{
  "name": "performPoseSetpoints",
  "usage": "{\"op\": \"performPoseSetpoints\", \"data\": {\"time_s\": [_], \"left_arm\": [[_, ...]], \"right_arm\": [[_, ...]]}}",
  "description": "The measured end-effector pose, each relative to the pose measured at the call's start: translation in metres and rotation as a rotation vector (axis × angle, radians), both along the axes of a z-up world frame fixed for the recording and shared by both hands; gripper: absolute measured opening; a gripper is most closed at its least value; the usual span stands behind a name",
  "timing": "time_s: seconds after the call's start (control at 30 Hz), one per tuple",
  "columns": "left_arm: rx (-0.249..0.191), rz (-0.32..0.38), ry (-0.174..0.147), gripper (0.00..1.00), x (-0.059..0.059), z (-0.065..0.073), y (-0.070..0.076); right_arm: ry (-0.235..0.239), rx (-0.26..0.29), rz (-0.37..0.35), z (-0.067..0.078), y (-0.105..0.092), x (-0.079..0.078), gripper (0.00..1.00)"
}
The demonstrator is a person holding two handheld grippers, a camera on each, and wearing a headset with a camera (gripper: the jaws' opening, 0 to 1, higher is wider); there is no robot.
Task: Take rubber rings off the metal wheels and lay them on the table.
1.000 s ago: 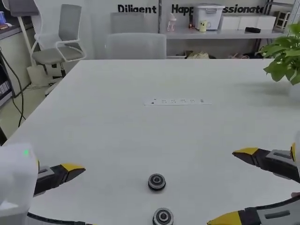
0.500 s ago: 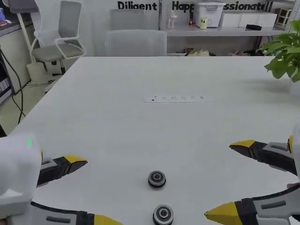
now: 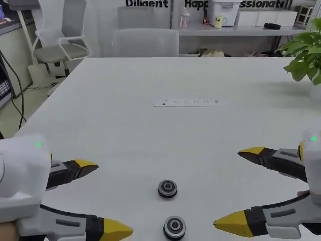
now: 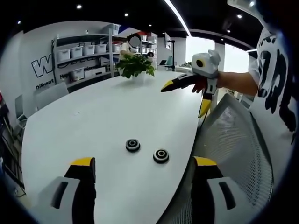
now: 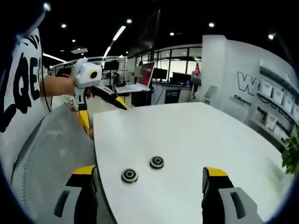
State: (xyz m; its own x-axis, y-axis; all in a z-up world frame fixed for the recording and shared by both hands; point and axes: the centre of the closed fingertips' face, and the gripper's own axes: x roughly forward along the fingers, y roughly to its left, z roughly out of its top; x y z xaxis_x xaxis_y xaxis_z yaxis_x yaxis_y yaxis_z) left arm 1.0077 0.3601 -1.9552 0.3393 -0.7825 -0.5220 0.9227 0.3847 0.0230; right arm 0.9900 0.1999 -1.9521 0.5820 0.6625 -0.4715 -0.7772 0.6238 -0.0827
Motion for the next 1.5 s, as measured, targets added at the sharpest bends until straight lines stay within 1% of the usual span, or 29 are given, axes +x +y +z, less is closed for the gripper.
{"op": "performPoseSetpoints", "data": {"time_s": [0.17, 0.3, 0.47, 0.73, 0.83, 0.93, 1.0, 1.07, 1.2, 1.33, 1.5], "left_arm": [[0.007, -0.018, 0.004, 0.80, 0.001, -0.007, -0.004], [0.005, -0.032, 0.006, 0.79, 0.002, -0.009, -0.007], [0.005, -0.045, 0.003, 0.77, 0.004, -0.011, -0.010], [0.008, -0.072, 0.004, 0.74, 0.007, -0.013, -0.017], [0.002, -0.077, 0.011, 0.74, 0.008, -0.014, -0.020], [0.008, -0.090, 0.012, 0.72, 0.008, -0.017, -0.023], [0.008, -0.096, 0.022, 0.72, 0.009, -0.019, -0.024], [-0.001, -0.098, 0.033, 0.71, 0.009, -0.020, -0.026], [0.016, -0.111, 0.030, 0.70, 0.009, -0.026, -0.029], [0.024, -0.125, 0.031, 0.69, 0.009, -0.028, -0.031], [0.027, -0.135, 0.038, 0.68, 0.012, -0.033, -0.032]], "right_arm": [[0.005, -0.010, 0.019, -0.010, 0.001, 0.003, 0.91], [0.004, -0.013, 0.036, -0.014, 0.004, 0.005, 0.90], [0.005, -0.008, 0.050, -0.016, 0.008, 0.007, 0.88], [-0.001, -0.025, 0.083, -0.022, 0.014, 0.010, 0.86], [-0.002, -0.028, 0.093, -0.024, 0.016, 0.012, 0.84], [-0.005, -0.034, 0.097, -0.026, 0.015, 0.014, 0.82], [-0.009, -0.033, 0.097, -0.026, 0.016, 0.016, 0.80], [-0.010, -0.030, 0.104, -0.027, 0.017, 0.017, 0.79], [-0.006, -0.038, 0.124, -0.032, 0.019, 0.017, 0.77], [-0.003, -0.048, 0.137, -0.037, 0.020, 0.017, 0.76], [-0.005, -0.059, 0.159, -0.041, 0.020, 0.018, 0.74]]}}
